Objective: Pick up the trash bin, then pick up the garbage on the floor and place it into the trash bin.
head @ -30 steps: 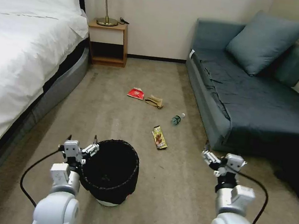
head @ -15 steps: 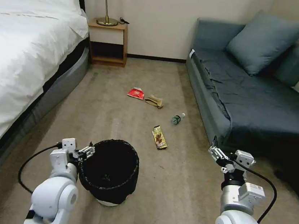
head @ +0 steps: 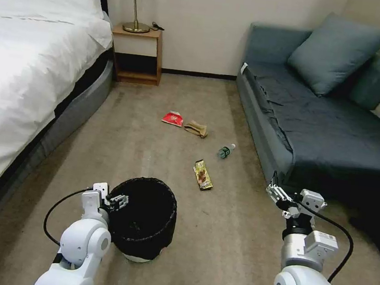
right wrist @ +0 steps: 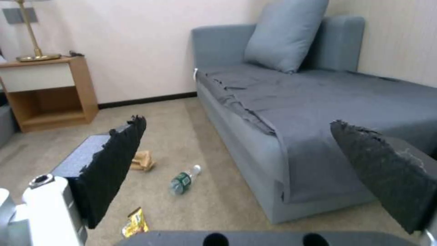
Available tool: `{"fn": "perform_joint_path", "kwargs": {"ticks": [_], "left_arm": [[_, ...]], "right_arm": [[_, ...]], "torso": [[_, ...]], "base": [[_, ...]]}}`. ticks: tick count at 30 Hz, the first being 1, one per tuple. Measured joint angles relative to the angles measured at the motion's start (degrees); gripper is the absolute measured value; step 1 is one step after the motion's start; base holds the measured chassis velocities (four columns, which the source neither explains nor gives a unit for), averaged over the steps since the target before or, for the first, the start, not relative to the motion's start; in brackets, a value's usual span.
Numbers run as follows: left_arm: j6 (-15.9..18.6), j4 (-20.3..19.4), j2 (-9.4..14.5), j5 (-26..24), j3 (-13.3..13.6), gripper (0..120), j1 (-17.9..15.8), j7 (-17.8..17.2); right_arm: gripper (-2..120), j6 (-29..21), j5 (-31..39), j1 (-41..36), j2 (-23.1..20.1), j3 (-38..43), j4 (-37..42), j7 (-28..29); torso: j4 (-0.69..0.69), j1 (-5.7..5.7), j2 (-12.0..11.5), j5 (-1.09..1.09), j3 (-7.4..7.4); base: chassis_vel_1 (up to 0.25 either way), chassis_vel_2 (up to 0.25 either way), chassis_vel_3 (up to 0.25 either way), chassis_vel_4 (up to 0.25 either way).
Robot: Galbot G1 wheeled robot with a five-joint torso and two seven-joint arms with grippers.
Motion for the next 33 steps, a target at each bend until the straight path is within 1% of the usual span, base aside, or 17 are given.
{"fn": "perform_joint_path", "kwargs": {"ticks": [6, 10, 12, 13, 16, 17, 20, 21, 23, 24, 25, 28, 29, 33], "left_arm": [[-0.2, 1.8, 0.4, -1.6, 0.5, 100, 0.5, -0.8], [-0.3, 2.3, 0.5, -2.4, 0.5, 95, 0.6, -1.2], [-0.4, 2.3, 0.4, -2.9, 0.3, 88, 0.9, -1.5], [-0.4, 2.3, 0.4, -2.9, 0.3, 88, 0.9, -1.5], [-0.8, 2.6, 0.1, -3.6, 0.0, 72, 1.3, -1.6], [-0.8, 2.6, 0.1, -3.6, 0.0, 72, 1.3, -1.6], [-0.8, 2.5, -0.1, -4.0, -0.2, 58, 1.7, -1.7], [-0.8, 2.5, -0.1, -4.0, -0.2, 58, 1.7, -1.7], [-0.8, 2.4, -0.3, -4.1, -0.3, 46, 1.9, -1.7], [-0.8, 2.4, -0.3, -4.1, -0.3, 46, 1.9, -1.7], [-0.8, 2.3, -0.4, -4.1, -0.3, 43, 2.0, -1.7], [-0.8, 1.6, -0.6, -4.6, -0.6, 28, 2.6, -1.7], [-0.8, 1.6, -0.6, -4.6, -0.6, 28, 2.6, -1.7], [-0.8, 1.0, -0.6, -5.5, -1.0, 13, 3.0, -1.5]], "right_arm": [[100, 0.1, -0.3, 0.2, 0.7, -0.1, -0.4, 0.1], [100, 0.3, -0.5, 0.2, 0.9, -0.2, -0.7, 0.3], [100, 0.4, -0.5, 0.2, 0.9, -0.2, -0.9, 0.5], [100, 0.4, -0.5, 0.2, 0.9, -0.2, -0.9, 0.5], [100, 0.9, -0.7, 0.2, 0.9, -0.1, -1.3, 0.7], [100, 0.9, -0.7, 0.2, 0.9, -0.1, -1.3, 0.7], [100, 1.2, -0.7, 0.3, 0.8, -0.1, -1.5, 0.8], [100, 1.2, -0.7, 0.3, 0.8, -0.1, -1.5, 0.8], [100, 1.5, -0.8, 0.3, 0.7, -0.1, -1.7, 0.9], [100, 1.5, -0.8, 0.3, 0.7, -0.1, -1.7, 0.9], [100, 1.6, -0.8, 0.4, 0.6, -0.1, -1.8, 1.0], [100, 1.7, -0.8, 0.6, 0.5, -0.1, -1.9, 1.0], [100, 1.7, -0.8, 0.6, 0.5, -0.1, -1.9, 1.0], [100, 1.7, -0.8, 0.7, 0.4, -0.1, -1.9, 1.1]], "torso": [[0.00, 0.00, 0.0, 0.00, 0.00], [0.00, 0.00, 0.0, 0.01, 0.00], [0.00, 0.00, 0.0, 0.02, 0.00], [0.00, 0.00, 0.0, 0.02, 0.00], [0.01, 0.00, 0.0, 0.03, -0.01], [0.01, 0.00, 0.0, 0.03, -0.01], [0.01, 0.00, 0.0, 0.04, -0.01], [0.01, 0.00, 0.0, 0.04, -0.01], [0.01, 0.00, 0.0, 0.03, -0.01], [0.01, 0.00, 0.0, 0.03, -0.01], [0.01, 0.00, 0.0, 0.03, -0.01], [0.01, 0.00, 0.0, 0.01, 0.00], [0.01, 0.00, 0.0, 0.01, 0.00], [0.01, 0.00, 0.0, 0.00, 0.00]], "base": [[0.000, 0.000, 0.000, 0.000], [0.000, 0.000, 0.000, 0.000], [0.000, 0.000, 0.000, 0.000], [0.000, 0.000, 0.000, 0.000], [0.000, 0.000, 0.000, 0.000], [0.000, 0.000, 0.000, 0.000], [0.000, 0.000, 0.000, 0.000], [0.000, 0.000, 0.000, 0.000], [0.000, 0.000, 0.000, 0.000], [0.000, 0.000, 0.000, 0.000], [0.000, 0.000, 0.000, 0.000], [0.000, 0.000, 0.000, 0.000], [0.000, 0.000, 0.000, 0.000], [0.000, 0.000, 0.000, 0.000]]}}
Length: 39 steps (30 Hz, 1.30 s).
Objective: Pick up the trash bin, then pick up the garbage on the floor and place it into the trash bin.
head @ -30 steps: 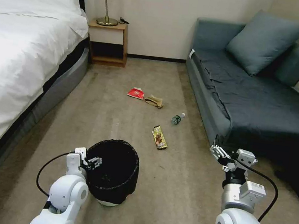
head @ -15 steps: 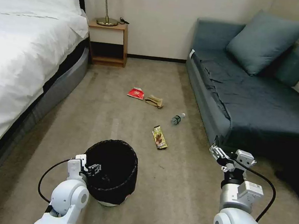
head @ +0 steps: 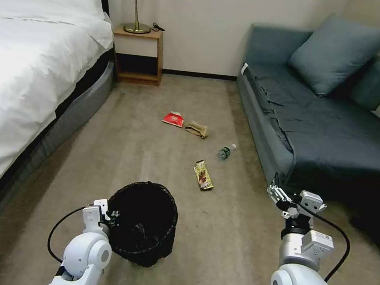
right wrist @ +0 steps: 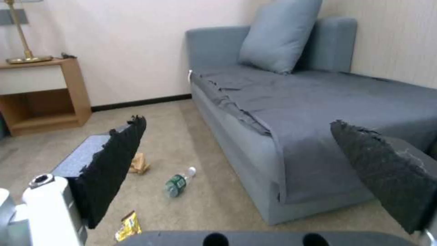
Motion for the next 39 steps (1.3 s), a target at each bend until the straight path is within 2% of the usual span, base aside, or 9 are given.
{"fn": "perform_joint_path", "kwargs": {"ticks": [5, 16, 19, 20, 24, 25, 29, 34, 39], "left_arm": [[0.1, -0.5, 0.0, -0.6, -0.2, 5, 0.2, 0.1], [0.8, -2.7, -1.2, -2.4, -1.7, 4, 0.6, 0.1], [0.8, -6.5, -1.1, -2.4, -3.6, 3, 0.9, -0.2], [0.8, -6.5, -1.1, -2.4, -3.6, 3, 0.9, -0.2], [0.7, -13.9, -0.4, -1.2, -6.1, 3, 1.8, 0.5], [0.7, -13.9, -0.4, -1.2, -6.1, 3, 1.8, 0.5], [0.6, -18.5, -0.2, 3.5, -8.3, 3, 3.0, 2.6], [0.5, -19.1, -0.3, 6.0, -8.9, 3, 3.5, 3.4], [0.5, -17.2, -0.6, 6.8, -8.6, 3, 3.6, 3.6]], "right_arm": [[100, 0.1, 0.0, 0.0, -0.1, 0.1, 0.2, 0.1], [100, 0.4, 1.2, -0.9, -0.9, 0.2, 1.3, 1.2], [100, 0.2, 3.8, -1.3, -1.4, -0.2, 2.1, 2.1], [100, 0.2, 3.8, -1.3, -1.4, -0.2, 2.1, 2.1], [100, 2.3, 5.9, -1.9, -1.9, -0.4, 3.1, 2.3], [100, 2.3, 5.9, -1.9, -1.9, -0.4, 3.1, 2.3], [100, 5.3, 6.4, -3.1, -2.8, -1.6, 3.1, 2.0], [100, 7.1, 5.7, -4.1, -2.8, -3.1, 2.6, 0.9], [100, 10.3, 4.7, -5.3, -3.4, -4.8, 1.0, -1.7]], "torso": [[0.00, 0.00, 0.0, -0.01, 0.00], [-0.03, 0.00, 0.0, -0.06, 0.02], [-0.02, 0.00, 0.0, -0.01, 0.02], [-0.02, 0.00, 0.0, -0.01, 0.02], [-0.02, 0.00, 0.0, -0.01, 0.01], [-0.02, 0.00, 0.0, -0.01, 0.01], [-0.01, 0.00, 0.0, -0.01, 0.01], [0.00, 0.00, 0.0, 0.00, 0.01], [-0.01, 0.00, 0.0, -0.01, 0.01]], "base": [[0.000, 0.000, 0.000, 0.000], [0.000, 0.000, 0.000, 0.000], [0.000, 0.000, 0.000, 0.000], [0.000, 0.000, 0.000, 0.000], [0.000, 0.000, 0.000, 0.000], [0.000, 0.000, 0.000, 0.000], [0.000, 0.000, 0.000, 0.000], [0.000, 0.000, 0.000, 0.000], [0.000, 0.000, 0.000, 0.000]]}}
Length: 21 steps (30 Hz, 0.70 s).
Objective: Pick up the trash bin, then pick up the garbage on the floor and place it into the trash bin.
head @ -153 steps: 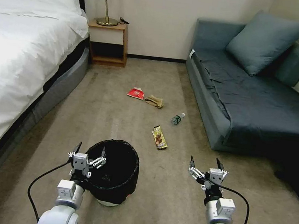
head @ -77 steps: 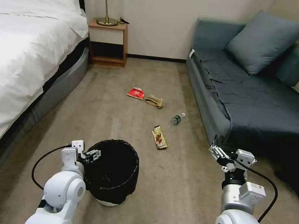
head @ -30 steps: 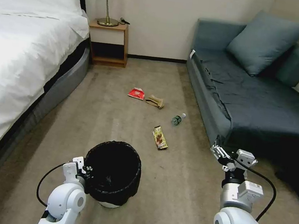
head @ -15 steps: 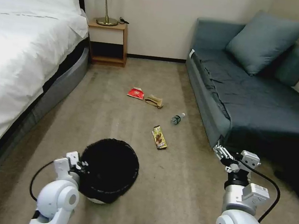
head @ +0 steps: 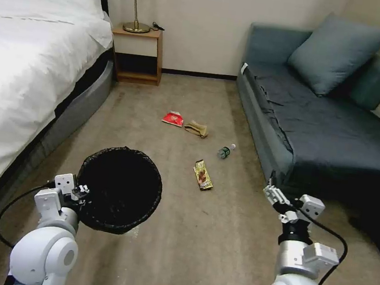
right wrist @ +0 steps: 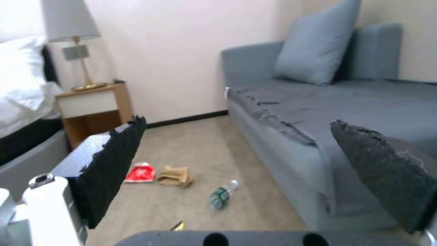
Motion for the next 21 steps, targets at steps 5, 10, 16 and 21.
{"fn": "perform_joint_path", "kwargs": {"ticks": [5, 10, 16, 21], "left_arm": [[0.0, 2.7, -0.5, -0.1, 0.2, 3, 0.0, -0.1], [-0.1, 3.8, -1.0, -0.1, 0.2, 3, 0.0, -0.3], [-0.1, 3.8, -1.2, -0.1, 0.1, 3, -0.1, -0.3], [-0.1, 3.7, -1.3, -0.1, -0.1, 3, -0.1, -0.3]], "right_arm": [[100, 2.2, -1.5, -0.9, -1.2, -1.3, -1.5, -1.3], [100, 3.0, -2.4, -0.8, -1.2, -2.3, -2.3, -1.8], [100, 3.1, -3.2, -0.6, -1.1, -3.3, -2.8, -2.1], [100, 3.1, -3.5, -0.4, -1.0, -3.8, -3.1, -2.2]], "torso": [[0.00, 0.00, 0.0, 0.00, 0.00], [0.00, 0.00, 0.0, 0.00, -0.01], [0.00, 0.00, 0.0, 0.00, -0.01], [0.00, 0.00, 0.0, 0.00, 0.00]], "base": [[0.000, 0.000, 0.000, 0.000], [0.000, 0.000, 0.000, 0.000], [-0.056, 0.066, 0.071, -0.050], [-0.156, 0.160, 0.164, -0.161]]}}
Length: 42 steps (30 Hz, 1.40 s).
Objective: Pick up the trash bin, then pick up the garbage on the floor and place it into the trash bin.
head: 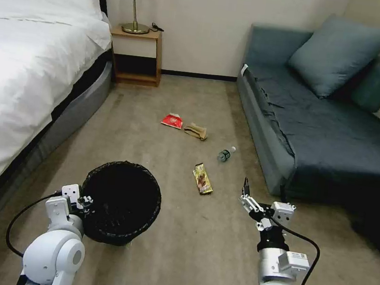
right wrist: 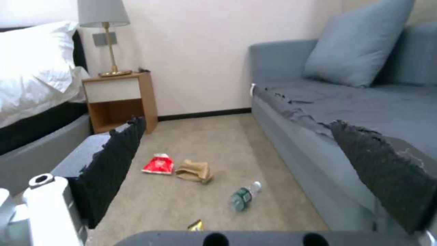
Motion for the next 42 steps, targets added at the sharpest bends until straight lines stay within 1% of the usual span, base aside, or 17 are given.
{"fn": "perform_joint_path", "kwargs": {"ticks": [13, 24, 42], "left_arm": [[0.0, 0.7, 0.1, 0.0, -0.6, 3, -0.6, 0.0], [0.0, 1.8, 0.4, -0.2, -0.5, 3, -1.7, -0.1], [0.0, 3.0, 0.3, -0.2, -0.4, 3, -2.5, 0.0]], "right_arm": [[100, -0.8, -0.3, 1.8, -0.2, -1.1, -2.0, -0.2], [100, -1.2, -0.6, 2.8, -0.1, -1.1, -3.4, -0.5], [100, -0.9, -0.7, 4.5, -0.5, -1.1, -6.1, -0.9]], "torso": [[0.00, 0.01, 0.0, 0.00, 0.00], [0.00, 0.00, 0.0, 0.00, 0.00], [0.00, 0.00, 0.0, 0.00, 0.00]], "base": [[-0.120, 0.127, 0.122, -0.127], [-0.133, 0.135, 0.136, -0.144], [-0.149, 0.156, 0.148, -0.149]]}}
